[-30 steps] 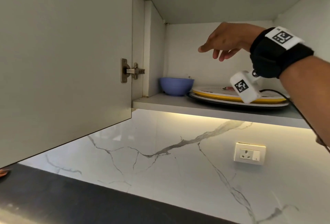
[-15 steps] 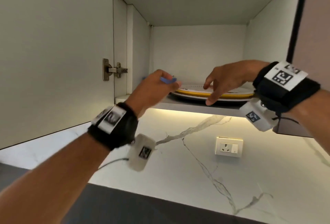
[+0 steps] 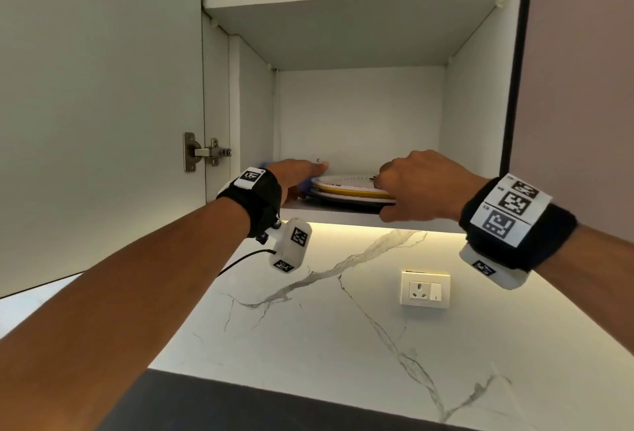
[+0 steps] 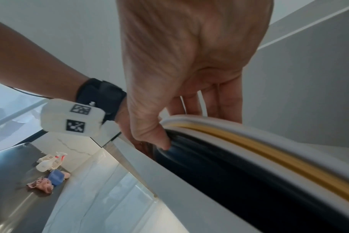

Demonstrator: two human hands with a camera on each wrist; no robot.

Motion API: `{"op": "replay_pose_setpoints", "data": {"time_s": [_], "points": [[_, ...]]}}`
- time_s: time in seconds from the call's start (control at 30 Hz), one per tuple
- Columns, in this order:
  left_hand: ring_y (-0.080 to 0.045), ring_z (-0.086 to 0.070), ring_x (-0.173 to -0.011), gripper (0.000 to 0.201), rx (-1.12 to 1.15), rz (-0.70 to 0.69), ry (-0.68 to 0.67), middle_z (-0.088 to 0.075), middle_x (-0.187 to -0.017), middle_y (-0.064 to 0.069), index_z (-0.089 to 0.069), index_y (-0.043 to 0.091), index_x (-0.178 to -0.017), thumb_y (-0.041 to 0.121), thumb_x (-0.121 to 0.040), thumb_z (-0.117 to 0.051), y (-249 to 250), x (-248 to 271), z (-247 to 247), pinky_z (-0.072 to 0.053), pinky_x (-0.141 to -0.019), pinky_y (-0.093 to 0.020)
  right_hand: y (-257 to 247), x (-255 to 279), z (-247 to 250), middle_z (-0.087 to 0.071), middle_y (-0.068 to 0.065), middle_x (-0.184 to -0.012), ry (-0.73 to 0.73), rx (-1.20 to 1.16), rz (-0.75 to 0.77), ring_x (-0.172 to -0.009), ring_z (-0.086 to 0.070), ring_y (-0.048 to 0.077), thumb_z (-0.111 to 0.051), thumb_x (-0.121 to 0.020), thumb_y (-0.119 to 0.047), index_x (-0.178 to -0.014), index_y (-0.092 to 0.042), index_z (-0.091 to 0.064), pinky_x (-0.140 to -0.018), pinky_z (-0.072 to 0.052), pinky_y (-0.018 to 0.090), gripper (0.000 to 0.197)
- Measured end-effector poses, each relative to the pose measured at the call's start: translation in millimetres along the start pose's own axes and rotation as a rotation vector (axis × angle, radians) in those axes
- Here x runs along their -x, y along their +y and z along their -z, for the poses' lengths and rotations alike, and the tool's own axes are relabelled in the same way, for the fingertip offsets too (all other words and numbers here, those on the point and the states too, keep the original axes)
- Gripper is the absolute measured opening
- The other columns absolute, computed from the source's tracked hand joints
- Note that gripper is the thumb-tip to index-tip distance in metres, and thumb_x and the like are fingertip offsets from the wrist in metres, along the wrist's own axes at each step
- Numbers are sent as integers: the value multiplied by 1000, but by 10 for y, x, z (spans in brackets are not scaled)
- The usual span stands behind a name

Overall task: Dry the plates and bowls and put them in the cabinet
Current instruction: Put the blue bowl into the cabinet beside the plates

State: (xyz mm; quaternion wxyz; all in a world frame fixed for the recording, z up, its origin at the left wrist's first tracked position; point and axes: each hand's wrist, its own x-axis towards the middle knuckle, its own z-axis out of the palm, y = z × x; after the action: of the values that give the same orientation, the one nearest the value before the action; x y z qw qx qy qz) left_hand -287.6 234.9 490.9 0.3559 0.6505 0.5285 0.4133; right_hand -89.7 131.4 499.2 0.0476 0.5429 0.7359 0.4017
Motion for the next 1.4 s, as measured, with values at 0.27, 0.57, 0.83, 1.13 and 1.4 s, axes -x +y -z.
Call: {"op": "replay_pose_setpoints", "data": {"time_s": [0.27,0.57,0.83,1.13,1.4], "points": [[-31,-67,-105,13,271,-2,-71,-64,-119,-21,-62,9,-100,-1,-93,-62,61,-53,-28,-52,-104,-45,-171,136,130,-66,5,-109,94,-61,-43,-70,-51,18,-55,-95,-50,-129,-15,-61,-55,-36,26,49],[-20,-62,-51,57,383,-320,61,-58,-76,-10,-46,26,-120,-16,-84,-58,434,-219,-62,-50,-46,-26,-190,166,36,-64,6,-111,186,-199,-193,-86,-64,26,-54,-99,-42,-124,-15,-63,-67,-49,32,38],[-28,-67,-66,57,361,-369,92,-59,-119,-23,-47,29,-118,-15,-83,-59,611,-489,-113,-54,-50,-29,-70,-91,-199,-61,6,-113,166,-310,-263,-94,-62,30,-57,-96,-55,-122,-16,-63,-75,-45,36,48],[-30,-64,-72,58,372,-420,75,-54,-111,-18,-46,23,-119,-22,-83,-55,761,-801,-135,-54,-44,-29,94,-344,-258,-57,2,-99,100,-446,-256,-91,-59,26,-69,-90,-47,-106,-14,-65,-74,-43,34,37],[-38,-61,-89,63,346,-478,121,-50,-122,-24,-52,25,-109,-27,-75,-53,945,-1015,-135,-55,-54,-36,170,-579,-304,-63,4,-126,131,-552,-301,-108,-61,30,-77,-77,-59,-133,-27,-61,-91,-52,45,66]]}}
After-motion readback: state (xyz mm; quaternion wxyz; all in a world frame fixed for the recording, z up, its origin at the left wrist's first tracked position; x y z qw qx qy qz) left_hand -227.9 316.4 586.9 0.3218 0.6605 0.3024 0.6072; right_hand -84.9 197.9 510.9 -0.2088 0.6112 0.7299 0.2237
